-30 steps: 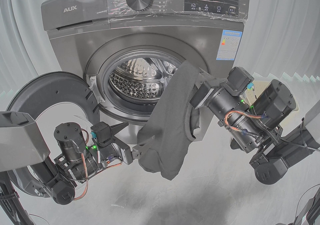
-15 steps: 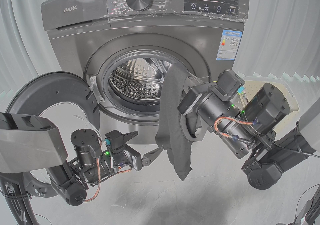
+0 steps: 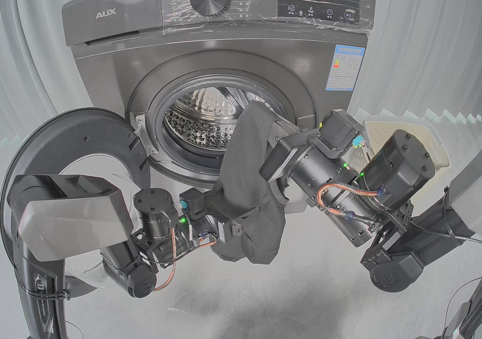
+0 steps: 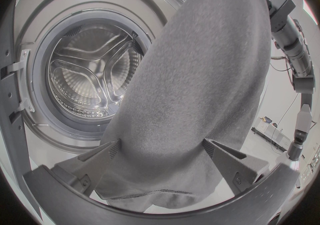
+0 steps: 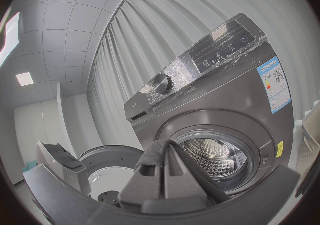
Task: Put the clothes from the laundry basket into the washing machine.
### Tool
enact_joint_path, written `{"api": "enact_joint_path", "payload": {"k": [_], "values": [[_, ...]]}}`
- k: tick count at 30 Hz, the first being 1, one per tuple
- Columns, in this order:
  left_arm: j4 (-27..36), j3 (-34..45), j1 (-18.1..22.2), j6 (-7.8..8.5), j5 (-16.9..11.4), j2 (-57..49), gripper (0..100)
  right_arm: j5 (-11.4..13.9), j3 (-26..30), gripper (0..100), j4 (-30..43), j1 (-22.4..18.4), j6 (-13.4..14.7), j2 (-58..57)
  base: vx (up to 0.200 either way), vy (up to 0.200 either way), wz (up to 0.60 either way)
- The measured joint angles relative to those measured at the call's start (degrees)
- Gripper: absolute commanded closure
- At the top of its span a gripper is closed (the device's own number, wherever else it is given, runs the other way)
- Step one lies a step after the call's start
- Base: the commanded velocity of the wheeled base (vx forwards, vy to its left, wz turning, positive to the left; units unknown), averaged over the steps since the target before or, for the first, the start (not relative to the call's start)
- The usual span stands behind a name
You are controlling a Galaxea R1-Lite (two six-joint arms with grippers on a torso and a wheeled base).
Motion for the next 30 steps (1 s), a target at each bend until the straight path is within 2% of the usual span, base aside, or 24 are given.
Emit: {"api": "enact_joint_path", "payload": {"k": [10, 28, 29, 30], "values": [[0.13, -6.06, 0.85, 0.38, 1.76, 4.9, 0, -0.1, 0.59, 100, -0.09, 2.43, 0.05, -0.02, 0.0, 0.0, 0.0], [0.07, -7.78, 0.85, 0.63, 1.85, 8.42, 0, -0.16, 0.77, 100, -0.09, 3.17, 0.11, -0.46, 0.0, 0.0, 0.0], [0.02, -8.18, 0.78, 0.63, 1.87, 8.62, 100, -0.16, 0.8, 100, -0.11, 3.17, 0.16, -0.46, 0.0, 0.0, 0.0], [0.05, -8.52, 0.74, 0.63, 1.89, 8.81, 100, -0.16, 0.8, 100, -0.16, 3.17, 0.2, -0.46, 0.0, 0.0, 0.0]]}}
